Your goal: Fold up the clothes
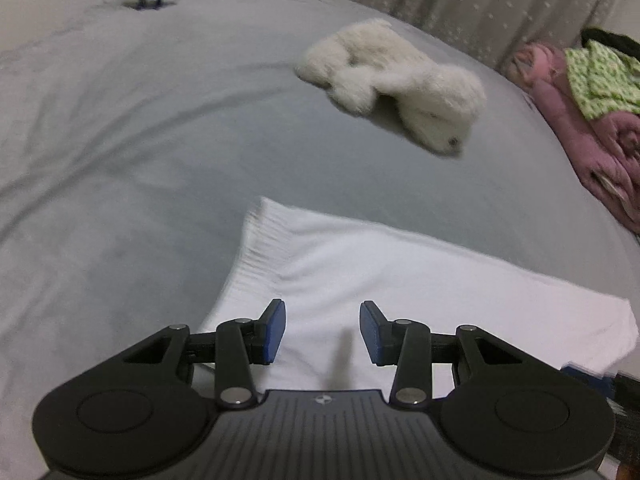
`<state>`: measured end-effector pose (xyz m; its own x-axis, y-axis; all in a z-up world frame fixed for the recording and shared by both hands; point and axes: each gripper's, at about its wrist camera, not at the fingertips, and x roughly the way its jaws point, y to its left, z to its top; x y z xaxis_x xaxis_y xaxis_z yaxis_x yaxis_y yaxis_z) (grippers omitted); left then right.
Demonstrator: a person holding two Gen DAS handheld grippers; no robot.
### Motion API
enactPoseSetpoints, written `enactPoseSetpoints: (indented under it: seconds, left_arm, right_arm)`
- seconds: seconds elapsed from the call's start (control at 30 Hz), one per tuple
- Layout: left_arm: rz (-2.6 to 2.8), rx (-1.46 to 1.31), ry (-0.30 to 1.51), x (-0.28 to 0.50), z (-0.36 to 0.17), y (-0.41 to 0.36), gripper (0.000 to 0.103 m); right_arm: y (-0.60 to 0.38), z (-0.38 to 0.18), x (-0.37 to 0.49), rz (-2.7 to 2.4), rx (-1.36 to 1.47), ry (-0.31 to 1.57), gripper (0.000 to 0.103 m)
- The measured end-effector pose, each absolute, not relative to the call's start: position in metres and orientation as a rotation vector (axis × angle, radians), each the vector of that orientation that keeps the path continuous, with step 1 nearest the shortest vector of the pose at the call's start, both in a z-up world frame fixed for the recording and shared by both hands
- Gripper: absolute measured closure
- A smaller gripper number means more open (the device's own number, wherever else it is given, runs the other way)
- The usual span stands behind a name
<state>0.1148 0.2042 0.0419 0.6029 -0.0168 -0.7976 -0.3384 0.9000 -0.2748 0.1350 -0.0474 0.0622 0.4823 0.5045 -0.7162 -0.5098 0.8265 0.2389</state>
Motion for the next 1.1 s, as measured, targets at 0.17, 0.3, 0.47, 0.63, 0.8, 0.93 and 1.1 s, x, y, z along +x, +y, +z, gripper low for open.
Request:
enactPoseSetpoints:
  seconds: [0.17, 0.3, 0.47, 0.63, 0.8, 0.93, 1.1]
  left_arm:
    - [0.184, -0.381, 0.959, 0.117, 0.028, 0.198, 0.063]
    - [0.175, -0.461, 0.966, 0.117, 0.024, 0.210, 0.063]
    - [0.203, -0.410, 0.961, 0.116, 0.031, 0.197, 0.063]
    - [0.153, -0.326, 0.932, 0.113, 0.036, 0.171, 0.063]
    - [0.154, -0.296, 0.946, 0.116, 0.030, 0.165, 0.063]
    - [0.155, -0.272, 0.958, 0.118, 0.026, 0.161, 0.063]
    - [0.154, -0.250, 0.964, 0.119, 0.023, 0.156, 0.062]
  right_arm:
    - [-0.031, 0.030, 0.108, 0.569, -0.151, 0.963, 0.076]
    - [-0.052, 0.024, 0.100, 0.545, -0.041, 0.959, 0.076]
    - [-0.101, 0.034, 0.123, 0.403, 0.106, 0.901, 0.074]
    - [-0.145, 0.034, 0.153, 0.261, 0.197, 0.857, 0.073]
    - [-0.202, 0.015, 0.185, 0.128, 0.231, 0.832, 0.073]
    - [-0.268, 0.011, 0.204, 0.036, 0.302, 0.783, 0.073]
    - [-0.354, 0.014, 0.218, -0.142, 0.421, 0.714, 0.073]
